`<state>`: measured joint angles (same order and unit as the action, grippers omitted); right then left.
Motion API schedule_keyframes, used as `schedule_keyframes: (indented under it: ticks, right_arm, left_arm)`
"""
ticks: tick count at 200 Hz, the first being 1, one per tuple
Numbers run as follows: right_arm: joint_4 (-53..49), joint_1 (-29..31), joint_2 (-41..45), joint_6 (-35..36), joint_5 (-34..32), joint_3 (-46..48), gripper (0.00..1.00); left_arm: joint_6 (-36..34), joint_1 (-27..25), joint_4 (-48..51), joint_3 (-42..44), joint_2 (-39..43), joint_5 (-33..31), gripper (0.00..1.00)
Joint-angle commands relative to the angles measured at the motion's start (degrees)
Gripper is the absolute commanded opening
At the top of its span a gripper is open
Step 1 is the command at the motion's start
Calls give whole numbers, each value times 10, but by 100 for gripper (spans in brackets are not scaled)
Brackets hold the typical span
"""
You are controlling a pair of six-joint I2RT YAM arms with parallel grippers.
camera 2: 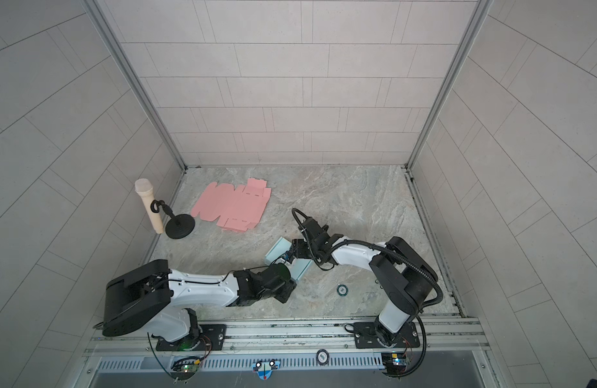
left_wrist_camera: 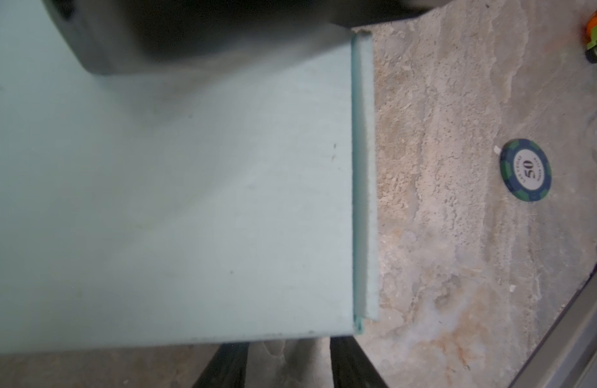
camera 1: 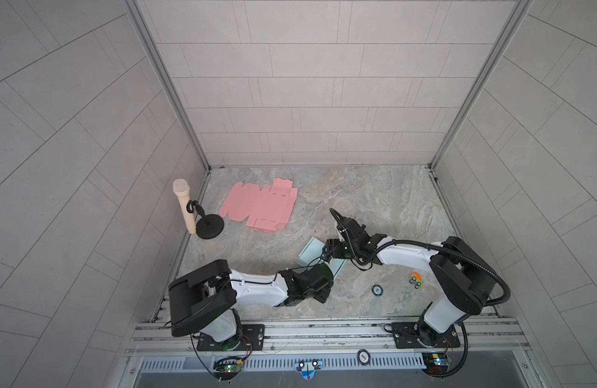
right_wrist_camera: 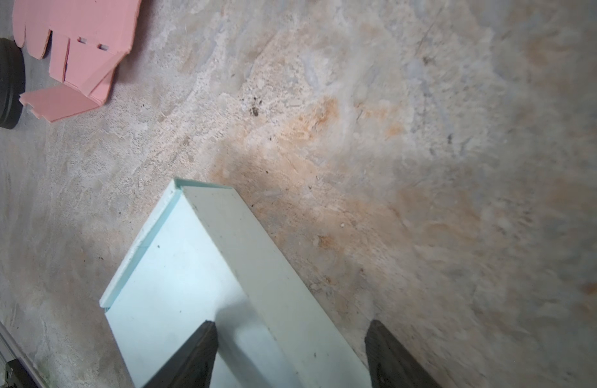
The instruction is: Fold the paper box
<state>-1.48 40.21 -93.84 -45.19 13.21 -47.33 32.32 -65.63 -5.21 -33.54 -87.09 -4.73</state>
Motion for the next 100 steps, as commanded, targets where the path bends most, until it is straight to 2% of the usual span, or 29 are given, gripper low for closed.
schedule_keyframes:
  ticks: [1,30,64,100]
  right_arm:
    - [-30,43,-6,-25,42,15,72]
    - [-20,56,-6,-37,50,22,72]
    - [-20,60,-2,-43,42,23,71]
    - [-52,60,5,-31,6,10,71]
  left_arm:
    - [-25,18,-8,-26,-29,-27,42]
    - [-45,20,-37,-24,-32,-11,42]
    - [-77,19,-94,4,-10,24,48]
    - [-64,23,-77,7,6,40,49]
